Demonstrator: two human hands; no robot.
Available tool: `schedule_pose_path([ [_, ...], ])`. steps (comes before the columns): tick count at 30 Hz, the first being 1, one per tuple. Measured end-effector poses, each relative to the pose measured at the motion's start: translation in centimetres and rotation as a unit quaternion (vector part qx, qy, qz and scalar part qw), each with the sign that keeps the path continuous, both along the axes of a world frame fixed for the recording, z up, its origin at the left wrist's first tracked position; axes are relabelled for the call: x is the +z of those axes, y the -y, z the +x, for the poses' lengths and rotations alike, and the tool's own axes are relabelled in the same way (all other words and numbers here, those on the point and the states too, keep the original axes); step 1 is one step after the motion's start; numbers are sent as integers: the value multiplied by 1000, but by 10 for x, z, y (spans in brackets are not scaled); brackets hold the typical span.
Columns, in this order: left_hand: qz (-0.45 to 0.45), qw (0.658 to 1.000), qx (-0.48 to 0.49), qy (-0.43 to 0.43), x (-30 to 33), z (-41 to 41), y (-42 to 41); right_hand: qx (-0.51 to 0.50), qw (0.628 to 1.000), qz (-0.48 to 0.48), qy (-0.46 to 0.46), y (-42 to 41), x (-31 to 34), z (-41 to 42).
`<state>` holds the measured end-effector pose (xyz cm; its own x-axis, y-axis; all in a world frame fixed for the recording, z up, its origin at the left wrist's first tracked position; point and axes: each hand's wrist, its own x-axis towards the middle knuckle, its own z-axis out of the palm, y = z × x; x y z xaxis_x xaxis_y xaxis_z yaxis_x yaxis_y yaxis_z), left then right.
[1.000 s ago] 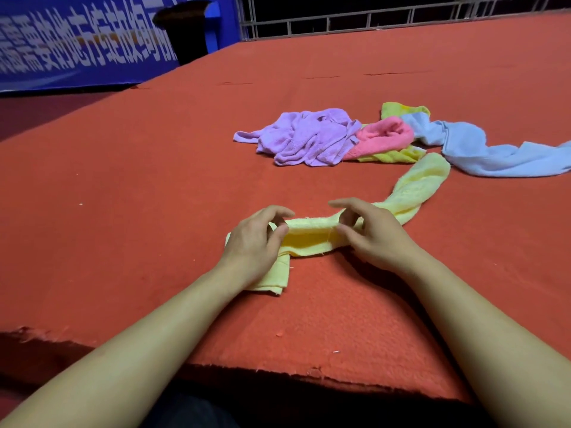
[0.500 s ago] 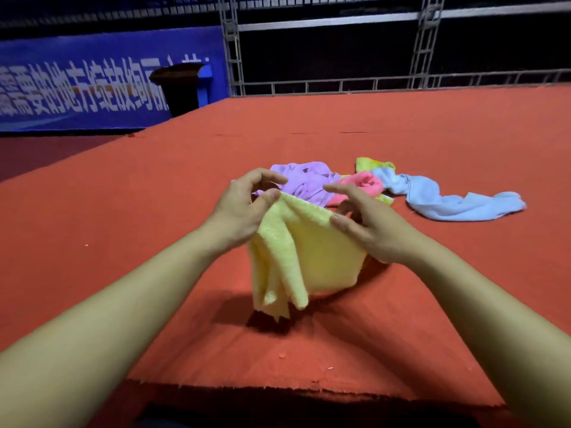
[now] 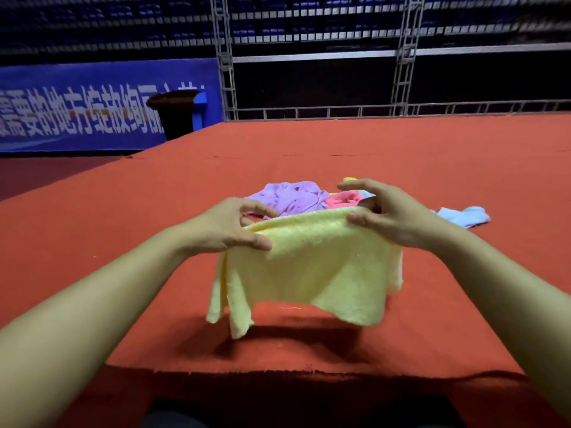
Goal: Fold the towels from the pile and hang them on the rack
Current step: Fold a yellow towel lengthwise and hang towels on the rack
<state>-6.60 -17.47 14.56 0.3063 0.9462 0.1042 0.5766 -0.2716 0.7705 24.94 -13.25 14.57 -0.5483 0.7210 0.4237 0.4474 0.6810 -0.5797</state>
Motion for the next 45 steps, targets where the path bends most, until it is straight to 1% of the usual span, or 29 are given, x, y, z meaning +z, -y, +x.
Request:
schedule_pose_path([
  [2, -45, 999, -24, -11, -10, -9, 3, -4, 1000, -19, -6, 0, -6, 5],
  [3, -52, 998, -27, -28, -17, -13, 2, -2, 1000, -27, -7, 1, -9, 7],
  [5, -28, 996, -11, -82, -28, -21, -1, -2, 999, -32, -12, 0, -15, 9],
  [7, 17, 993, 22, -117, -36, -26, -3, -15, 998, -39, -41, -1, -19, 9],
  [9, 36, 993, 52, -96, -41, -32, -2, -27, 996, -41, -78, -1, -20, 12],
  [12, 32, 996, 72, -46, -48, -46, 3, -4, 992, -63, -107, 4, -20, 20],
  [16, 41, 994, 96, 9, -52, -62, 17, 4, 994, -61, -86, 7, -28, 22],
  [18, 33, 993, 113, 14, -51, -73, 23, -1, 995, -62, -81, 4, -36, 15],
  [22, 11, 986, 163, -15, -49, -102, 20, 4, 998, -61, -20, -10, -58, -14],
  [27, -13, 977, 207, -46, -55, -151, -18, -1, 999, -44, 27, -44, -81, -64],
  [31, -66, 971, 212, -92, -94, -179, -63, -19, 992, -45, 112, -83, -113, -101],
  [35, -77, 968, 223, -82, -146, -193, -105, -52, 977, -42, 200, -123, -142, -121],
  [38, -68, 967, 234, -70, -168, -199, -128, -79, 967, -39, 238, -147, -151, -127],
  [41, -41, 967, 243, -67, -174, -208, -145, -96, 964, -44, 245, -165, -159, -132],
  [43, -26, 964, 246, -94, -175, -214, -150, -94, 960, -47, 259, -172, -164, -135],
  [45, 8, 957, 252, -146, -175, -215, -146, -97, 953, -46, 283, -173, -168, -137],
])
